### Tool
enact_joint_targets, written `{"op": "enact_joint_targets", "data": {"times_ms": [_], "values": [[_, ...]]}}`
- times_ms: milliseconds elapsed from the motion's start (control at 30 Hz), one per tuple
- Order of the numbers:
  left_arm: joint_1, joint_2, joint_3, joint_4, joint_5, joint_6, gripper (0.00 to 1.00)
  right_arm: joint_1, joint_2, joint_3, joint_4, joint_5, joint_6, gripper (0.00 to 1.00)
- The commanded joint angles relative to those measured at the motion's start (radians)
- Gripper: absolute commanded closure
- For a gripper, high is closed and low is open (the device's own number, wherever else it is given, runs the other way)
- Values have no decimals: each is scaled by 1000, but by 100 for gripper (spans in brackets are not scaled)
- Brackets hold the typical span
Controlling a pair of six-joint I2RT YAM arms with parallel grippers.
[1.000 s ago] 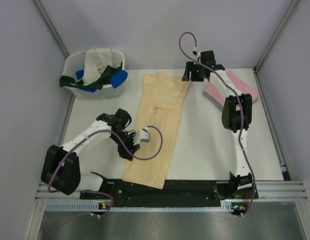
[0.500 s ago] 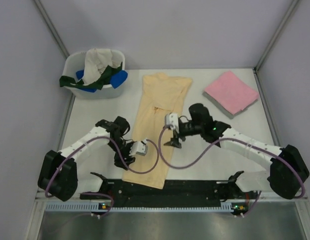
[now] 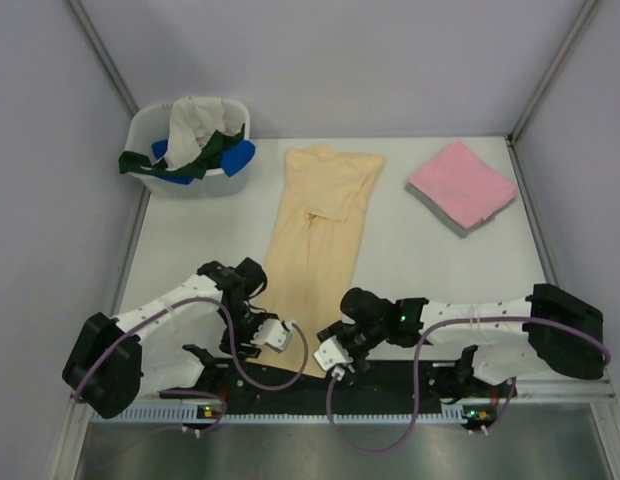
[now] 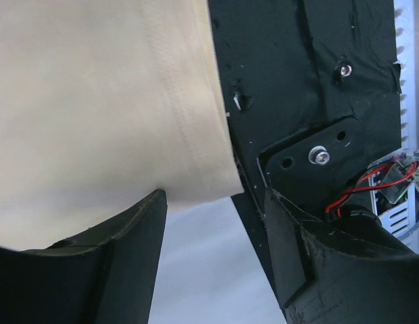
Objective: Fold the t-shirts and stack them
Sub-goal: Grab the bottom of the folded rectangular tshirt with both arms, then fold the folded rectangular tshirt in 1/3 of the way
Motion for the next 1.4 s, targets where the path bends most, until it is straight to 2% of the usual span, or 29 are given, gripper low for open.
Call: {"op": "enact_joint_targets", "data": {"times_ms": [0, 167, 267, 333, 367, 433, 533, 567, 700, 900, 1067, 1200, 1367], "values": [[-20, -29, -38, -3, -18, 61, 36, 21, 58, 8, 183, 47, -31, 33], [-72, -3, -66, 17, -43, 120, 34, 98, 193, 77, 102, 70, -85, 43], [-98, 20, -95, 55, -91, 121, 36, 104, 219, 78, 111, 78, -94, 55], [-106, 21, -95, 66, -88, 121, 37, 107, 224, 80, 105, 73, -93, 68], [-109, 18, -96, 74, -85, 115, 42, 110, 224, 78, 105, 73, -85, 76], [-113, 18, -95, 86, -65, 92, 65, 112, 213, 78, 100, 91, -68, 99], [-113, 21, -86, 113, -59, 24, 89, 109, 175, 78, 71, 148, -50, 100], [-113, 20, -78, 135, -67, -13, 100, 106, 155, 74, 71, 157, -27, 100], [-91, 5, 9, 202, -140, -208, 100, 3, 45, 66, 105, 145, 110, 100], [53, 35, 207, 222, -97, -320, 100, -187, -29, 84, 178, 137, 220, 100], [190, 190, 409, 251, -76, -434, 100, -373, 5, 126, 243, 170, 280, 100], [241, 339, 576, 330, -126, -552, 100, -518, 84, 179, 356, 199, 328, 100], [279, 585, 797, 311, -156, -641, 100, -603, 230, 302, 310, 278, 294, 100]]}}
